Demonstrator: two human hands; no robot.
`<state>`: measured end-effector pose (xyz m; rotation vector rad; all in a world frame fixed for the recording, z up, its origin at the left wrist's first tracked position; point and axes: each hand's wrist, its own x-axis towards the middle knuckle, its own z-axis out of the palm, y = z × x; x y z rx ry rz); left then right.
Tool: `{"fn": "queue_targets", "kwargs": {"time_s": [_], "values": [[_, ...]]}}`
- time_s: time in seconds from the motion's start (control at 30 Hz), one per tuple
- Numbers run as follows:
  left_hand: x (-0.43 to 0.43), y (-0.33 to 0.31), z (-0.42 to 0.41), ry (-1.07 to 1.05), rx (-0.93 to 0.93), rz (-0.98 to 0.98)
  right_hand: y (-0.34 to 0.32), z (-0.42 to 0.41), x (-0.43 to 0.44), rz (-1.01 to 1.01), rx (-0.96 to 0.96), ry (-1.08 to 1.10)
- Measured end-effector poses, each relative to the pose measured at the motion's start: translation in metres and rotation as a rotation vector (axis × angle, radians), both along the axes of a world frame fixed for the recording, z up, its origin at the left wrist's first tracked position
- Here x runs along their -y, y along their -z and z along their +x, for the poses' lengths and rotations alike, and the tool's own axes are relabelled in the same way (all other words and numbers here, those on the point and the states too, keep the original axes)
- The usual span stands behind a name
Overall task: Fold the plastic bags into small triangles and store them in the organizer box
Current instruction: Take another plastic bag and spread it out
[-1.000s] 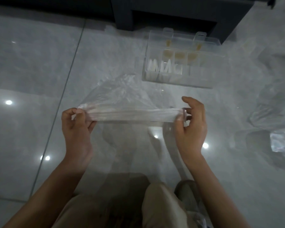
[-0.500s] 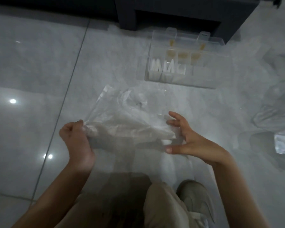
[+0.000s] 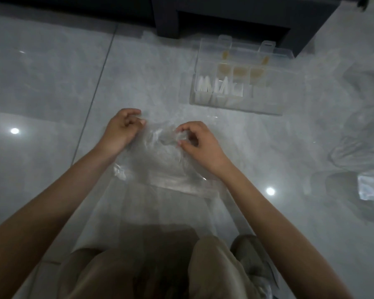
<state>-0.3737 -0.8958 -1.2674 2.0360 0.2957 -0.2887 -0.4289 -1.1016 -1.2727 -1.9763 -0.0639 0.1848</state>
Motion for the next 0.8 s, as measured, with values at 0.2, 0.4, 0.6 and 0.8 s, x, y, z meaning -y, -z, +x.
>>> {"fn": "queue_targets", "kwargs": {"time_s": [0.2,0.4,0.6,0.8], "values": [[-0.001,0.019,-0.011,0.004,0.145,0.220,0.001,-0.007,0.005,0.180,-0.075,0.103],[0.014,0.003,-0.019,0.013,0.053,0.011,-0.016,-0.018,0.014,0.393,-0.139,0.097],[0.017,-0.013,-0.029,-0.011,-0.015,-0.210,-0.029,-0.024,0.023,0.446,-0.191,0.053],[0.007,-0.004,-0.043,-0.157,0.063,-0.156,-0.036,-0.035,0.059,0.430,-0.190,-0.183]]}}
